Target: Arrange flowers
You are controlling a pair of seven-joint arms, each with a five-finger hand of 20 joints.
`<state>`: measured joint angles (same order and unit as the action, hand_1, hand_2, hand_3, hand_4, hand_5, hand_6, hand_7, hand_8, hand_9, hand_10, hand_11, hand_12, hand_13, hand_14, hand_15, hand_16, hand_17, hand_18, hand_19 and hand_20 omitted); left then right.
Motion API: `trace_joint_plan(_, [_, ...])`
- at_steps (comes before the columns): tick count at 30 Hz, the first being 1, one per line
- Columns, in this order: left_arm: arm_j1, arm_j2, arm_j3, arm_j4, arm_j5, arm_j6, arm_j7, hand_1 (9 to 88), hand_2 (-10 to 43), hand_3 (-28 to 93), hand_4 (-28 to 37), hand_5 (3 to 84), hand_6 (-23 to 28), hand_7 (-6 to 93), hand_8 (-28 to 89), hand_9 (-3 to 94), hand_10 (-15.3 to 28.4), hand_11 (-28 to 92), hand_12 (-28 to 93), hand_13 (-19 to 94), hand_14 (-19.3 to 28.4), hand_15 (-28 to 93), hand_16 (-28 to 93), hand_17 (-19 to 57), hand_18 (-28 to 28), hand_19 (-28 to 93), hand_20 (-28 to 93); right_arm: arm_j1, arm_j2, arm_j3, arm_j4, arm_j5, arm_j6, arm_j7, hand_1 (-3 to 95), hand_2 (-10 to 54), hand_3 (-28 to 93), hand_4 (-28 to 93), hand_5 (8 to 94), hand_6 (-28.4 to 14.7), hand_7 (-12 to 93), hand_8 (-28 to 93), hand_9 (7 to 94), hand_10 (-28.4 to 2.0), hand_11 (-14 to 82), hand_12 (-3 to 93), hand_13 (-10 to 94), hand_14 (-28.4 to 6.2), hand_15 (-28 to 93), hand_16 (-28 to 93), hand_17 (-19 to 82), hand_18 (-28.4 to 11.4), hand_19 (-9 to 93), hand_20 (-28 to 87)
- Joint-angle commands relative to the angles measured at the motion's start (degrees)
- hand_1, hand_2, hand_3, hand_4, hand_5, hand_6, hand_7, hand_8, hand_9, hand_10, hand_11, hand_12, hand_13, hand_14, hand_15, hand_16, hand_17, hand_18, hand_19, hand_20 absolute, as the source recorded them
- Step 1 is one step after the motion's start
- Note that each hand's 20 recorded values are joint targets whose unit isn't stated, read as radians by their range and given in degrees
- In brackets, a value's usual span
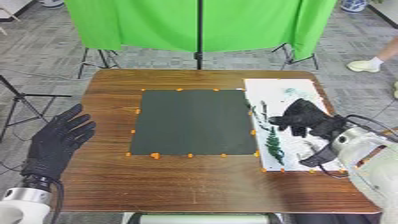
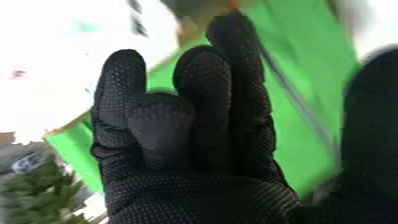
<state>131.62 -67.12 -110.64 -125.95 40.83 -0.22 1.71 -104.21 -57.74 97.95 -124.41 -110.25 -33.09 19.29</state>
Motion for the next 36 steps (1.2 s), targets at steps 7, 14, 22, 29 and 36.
trace_joint_plan(7, [-0.5,-0.28,-0.14,0.07,-0.12,1.16,-0.83,26.2,-2.7,69,-28.1,32.9,3.4,24.5,-13,28.2,12.2,32,14,22,14.2,50,-4,-8.0,20.8,49,7,5.0,9.4,-9.7,3.1,-15.7,-8.0,9.5,15.1,-7.4,59,-28,86.5,-0.9,39,-20,87.2,-12.1,53.8,32.0,77,-12.5,81,28,34,-21.4,87,18])
trace_joint_plan(14, [0.1,-0.19,-0.41,0.02,-0.12,0.87,-0.63,26.1,-2.8,69,-28.2,32.9,3.4,24.4,-13,28.3,12.2,32,14,22,14.2,49,-4,-8.0,20.8,49,7,4.6,10.6,-12.1,4.0,-12.7,-11.8,10.1,12.3,-6.4,63,-28,84.9,-1.1,40,-19,86.4,-12.2,53.5,32.8,77,-12.5,81,29,34,-21.3,88,17])
trace_joint_plan(22, [-1.1,0.72,0.20,0.51,-0.34,0.78,-1.17,26.1,-2.7,69,-28.3,33.0,3.4,24.2,-13,28.4,12.3,32,14,22,14.2,49,-4,-8.0,20.8,49,7,4.2,11.3,-14.0,5.2,-14.2,-12.1,9.7,11.9,-5.4,64,-28,84.4,-1.1,39,-19,86.1,-12.3,53.5,32.5,77,-12.4,81,29,34,-21.4,88,16])
trace_joint_plan(29, [-0.6,1.24,0.20,0.59,-0.52,0.35,-0.64,26.0,-2.6,69,-28.2,33.0,3.4,24.3,-13,28.5,12.3,32,14,22,14.3,49,-4,-8.0,20.8,49,7,4.0,11.9,-15.3,5.7,-15.2,-13.2,9.2,10.1,-3.3,65,-28,83.9,-1.3,38,-19,85.6,-12.4,54.2,32.3,77,-12.2,81,28,34,-21.4,88,15])
trace_joint_plan(36, [-1.3,1.48,0.60,0.88,-0.43,0.11,-1.19,25.9,-2.6,69,-28.3,33.0,3.4,24.3,-13,28.5,12.3,32,14,22,14.3,49,-4,-8.0,20.8,49,7,3.7,11.4,-17.8,5.5,-17.5,-14.3,9.3,12.4,-5.5,71,-28,83.9,-1.0,38,-19,85.5,-12.4,54.5,31.7,77,-11.8,81,27,34,-21.3,88,14])
